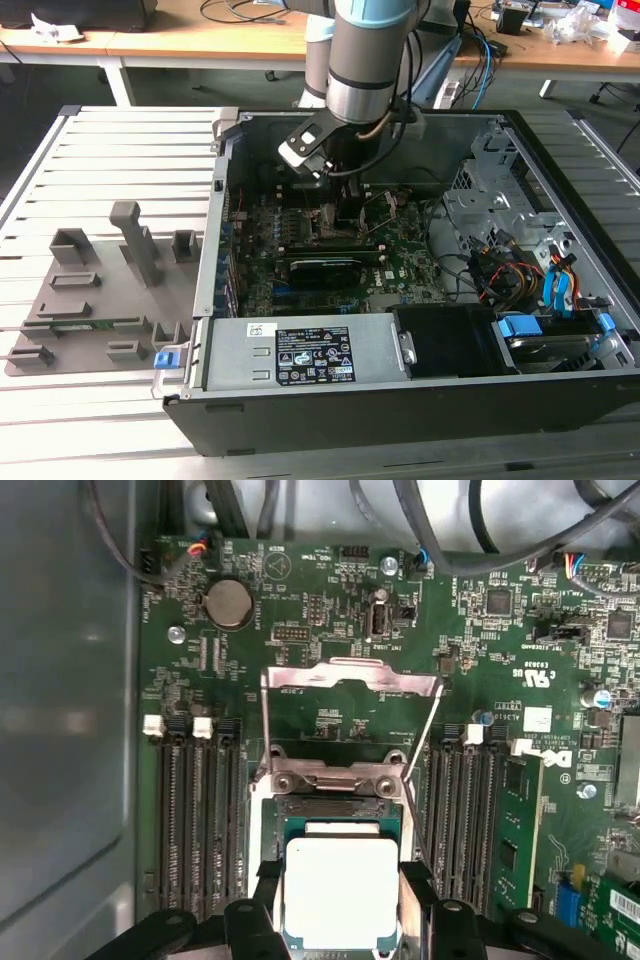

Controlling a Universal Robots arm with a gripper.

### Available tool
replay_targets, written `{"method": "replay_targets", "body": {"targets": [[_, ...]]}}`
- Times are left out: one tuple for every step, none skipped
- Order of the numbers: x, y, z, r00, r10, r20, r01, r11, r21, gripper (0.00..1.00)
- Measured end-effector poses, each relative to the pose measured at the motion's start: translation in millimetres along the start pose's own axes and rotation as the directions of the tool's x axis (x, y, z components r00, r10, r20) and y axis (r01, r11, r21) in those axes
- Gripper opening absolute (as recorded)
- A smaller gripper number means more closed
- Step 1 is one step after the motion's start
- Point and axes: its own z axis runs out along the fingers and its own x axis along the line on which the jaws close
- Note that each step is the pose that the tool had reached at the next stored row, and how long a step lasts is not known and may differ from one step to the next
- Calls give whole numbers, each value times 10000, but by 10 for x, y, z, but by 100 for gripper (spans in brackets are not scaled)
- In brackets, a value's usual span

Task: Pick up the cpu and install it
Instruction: 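Place the cpu into insertion slot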

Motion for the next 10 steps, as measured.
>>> {"method": "replay_targets", "body": {"targets": [[1,1,21,10000,6,0,-6,10000,0,55],[1,1,33,10000,13,-1,-13,10000,0,55],[1,2,54,10000,40,-2,-40,10000,1,55],[2,3,72,10000,60,-3,-60,10000,2,55],[3,4,93,10000,86,-4,-86,10000,2,55],[3,5,113,9999,103,-4,-103,9999,2,55],[4,5,119,9999,105,-5,-105,9999,3,55],[5,6,125,9999,108,-4,-108,9999,3,55],[7,6,133,9999,111,-4,-111,9999,3,55],[11,6,147,9999,113,-4,-113,9999,4,55]]}}
